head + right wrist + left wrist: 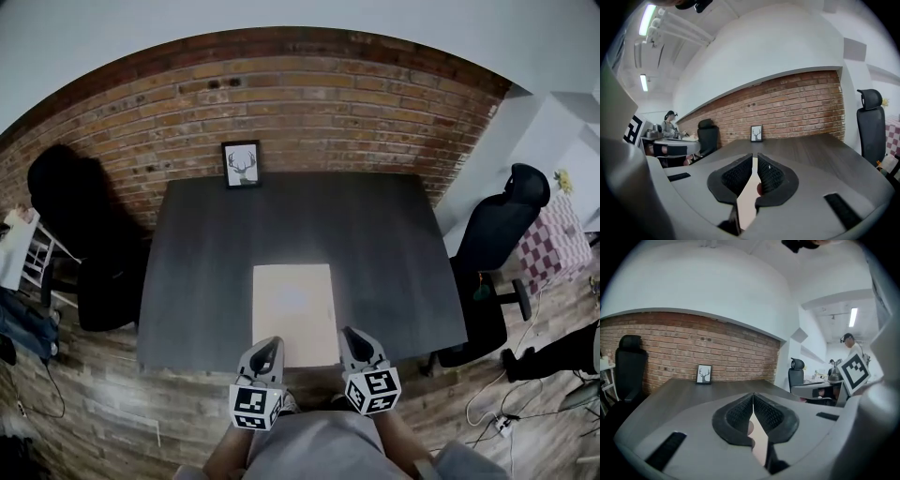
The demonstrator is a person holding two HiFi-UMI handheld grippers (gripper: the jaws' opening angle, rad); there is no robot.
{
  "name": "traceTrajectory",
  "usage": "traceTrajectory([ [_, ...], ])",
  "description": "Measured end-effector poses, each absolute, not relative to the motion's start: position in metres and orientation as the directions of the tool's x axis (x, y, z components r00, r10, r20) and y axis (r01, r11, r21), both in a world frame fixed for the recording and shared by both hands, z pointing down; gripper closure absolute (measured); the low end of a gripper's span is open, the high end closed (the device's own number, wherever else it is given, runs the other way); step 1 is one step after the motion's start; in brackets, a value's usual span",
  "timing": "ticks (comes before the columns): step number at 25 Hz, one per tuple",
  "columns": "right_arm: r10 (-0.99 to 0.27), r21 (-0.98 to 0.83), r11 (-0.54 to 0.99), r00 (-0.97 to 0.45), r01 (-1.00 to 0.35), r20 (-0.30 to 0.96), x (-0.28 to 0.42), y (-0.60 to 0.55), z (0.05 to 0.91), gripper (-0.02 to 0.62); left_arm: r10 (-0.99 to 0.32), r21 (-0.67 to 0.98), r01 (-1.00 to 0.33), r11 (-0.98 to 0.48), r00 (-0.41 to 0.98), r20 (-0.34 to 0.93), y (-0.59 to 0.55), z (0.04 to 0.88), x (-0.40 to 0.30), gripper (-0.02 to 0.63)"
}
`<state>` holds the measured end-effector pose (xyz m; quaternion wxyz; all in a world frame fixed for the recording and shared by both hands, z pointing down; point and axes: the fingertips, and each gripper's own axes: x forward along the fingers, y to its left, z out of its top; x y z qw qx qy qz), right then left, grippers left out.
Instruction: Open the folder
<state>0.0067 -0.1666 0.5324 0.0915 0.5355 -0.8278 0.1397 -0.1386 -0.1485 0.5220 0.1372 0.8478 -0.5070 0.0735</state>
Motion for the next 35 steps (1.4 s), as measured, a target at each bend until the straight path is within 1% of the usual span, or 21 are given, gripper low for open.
traceTrajectory([
  [3,-0.856,-0.155,0.376,-0.407,-0.913,0.320,0.013,-0.166,0.538,0.549,-0.816,0.163,-0.857,-0.488,0.515,0.265,-0.148,0.524,-0.131,0.601],
  [4,-0.853,-0.165,0.373,-0.408,-0.913,0.325,0.015,-0.168,0.540,0.540,-0.804,0.165,-0.847,-0.505,0.532,0.267,-0.149,0.525,-0.127,0.577],
  [5,-0.851,-0.171,0.372,-0.409,-0.912,0.329,0.017,-0.171,0.542,0.531,-0.793,0.164,-0.838,-0.520,0.546,0.271,-0.150,0.526,-0.123,0.530],
  [6,-0.849,-0.170,0.374,-0.411,-0.912,0.333,0.018,-0.174,0.544,0.526,-0.786,0.159,-0.833,-0.530,0.553,0.277,-0.152,0.528,-0.120,0.512],
  [10,-0.831,-0.163,0.386,-0.419,-0.908,0.366,0.023,-0.186,0.557,0.518,-0.777,0.108,-0.834,-0.540,0.544,0.317,-0.158,0.538,-0.112,0.487],
  [12,-0.822,-0.163,0.389,-0.422,-0.907,0.383,0.028,-0.190,0.562,0.512,-0.764,0.072,-0.827,-0.558,0.546,0.344,-0.160,0.541,-0.105,0.463],
  [17,-0.798,-0.173,0.395,-0.430,-0.902,0.423,0.035,-0.198,0.581,0.508,-0.732,-0.025,-0.798,-0.601,0.538,0.418,-0.166,0.561,-0.097,0.454],
  [21,-0.779,-0.194,0.388,-0.433,-0.901,0.453,0.039,-0.197,0.597,0.505,-0.687,-0.029,-0.765,-0.643,0.559,0.465,-0.165,0.575,-0.084,0.442],
  [29,-0.711,-0.245,0.362,-0.437,-0.899,0.551,0.044,-0.189,0.649,0.502,-0.592,-0.120,-0.653,-0.748,0.573,0.567,-0.152,0.609,-0.053,0.440],
  [35,-0.677,-0.231,0.358,-0.422,-0.904,0.603,0.043,-0.178,0.677,0.502,-0.539,-0.157,-0.582,-0.798,0.573,0.618,-0.141,0.634,-0.038,0.440],
])
